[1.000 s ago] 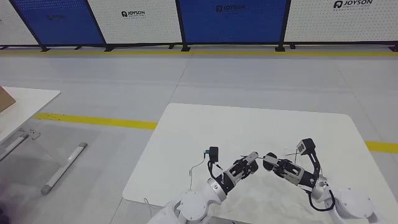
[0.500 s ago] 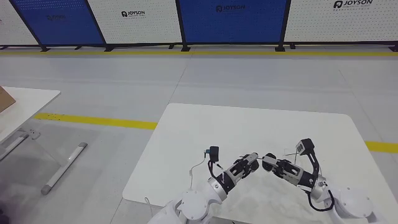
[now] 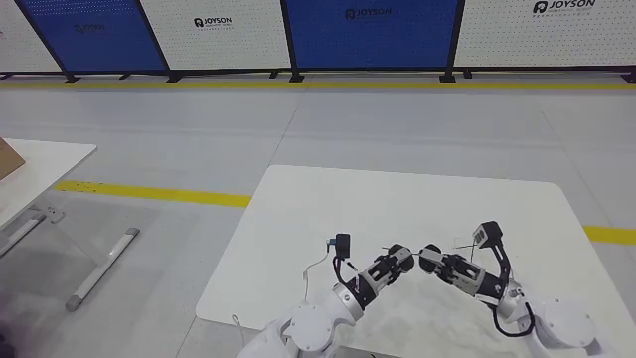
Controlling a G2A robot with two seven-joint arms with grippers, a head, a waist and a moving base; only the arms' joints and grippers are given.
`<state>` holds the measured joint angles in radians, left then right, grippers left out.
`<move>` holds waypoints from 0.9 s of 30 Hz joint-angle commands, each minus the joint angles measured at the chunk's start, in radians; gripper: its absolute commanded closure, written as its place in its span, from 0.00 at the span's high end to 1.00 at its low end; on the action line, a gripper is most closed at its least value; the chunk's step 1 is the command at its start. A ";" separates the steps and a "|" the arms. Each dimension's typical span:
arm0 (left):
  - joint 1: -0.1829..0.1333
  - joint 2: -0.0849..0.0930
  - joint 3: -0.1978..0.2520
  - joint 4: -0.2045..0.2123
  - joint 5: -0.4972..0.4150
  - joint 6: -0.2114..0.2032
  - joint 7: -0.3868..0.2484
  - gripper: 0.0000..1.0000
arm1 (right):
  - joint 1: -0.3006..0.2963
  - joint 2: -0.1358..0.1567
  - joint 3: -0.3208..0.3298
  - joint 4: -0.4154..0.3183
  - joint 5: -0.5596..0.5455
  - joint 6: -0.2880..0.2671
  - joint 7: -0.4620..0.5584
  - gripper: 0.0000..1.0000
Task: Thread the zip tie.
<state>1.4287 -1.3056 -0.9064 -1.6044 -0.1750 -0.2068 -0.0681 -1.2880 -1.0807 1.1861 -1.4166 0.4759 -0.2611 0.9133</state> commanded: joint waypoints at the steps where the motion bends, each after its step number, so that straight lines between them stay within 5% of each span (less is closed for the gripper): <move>1: 0.005 0.000 -0.003 -0.005 -0.010 0.007 0.009 0.00 | -0.006 0.003 0.019 0.000 0.024 -0.003 0.010 1.00; 10: 0.016 0.004 -0.046 -0.009 -0.034 0.082 0.033 0.00 | -0.077 0.028 0.167 -0.022 0.065 -0.015 0.009 1.00; 21: 0.016 0.004 -0.046 -0.009 -0.034 0.082 0.033 0.00 | -0.077 0.029 0.166 -0.043 0.039 -0.036 0.020 1.00; 24: 0.016 0.004 -0.046 -0.009 -0.034 0.082 0.033 0.00 | -0.095 0.041 0.214 -0.072 0.002 -0.079 0.067 1.00; 27: 0.016 0.004 -0.046 -0.009 -0.034 0.082 0.033 0.00 | -0.104 0.060 0.290 -0.110 -0.067 -0.055 0.131 1.00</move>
<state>1.4450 -1.3014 -0.9522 -1.6133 -0.2092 -0.1248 -0.0346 -1.3902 -1.0264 1.4509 -1.5134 0.4344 -0.3336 1.0186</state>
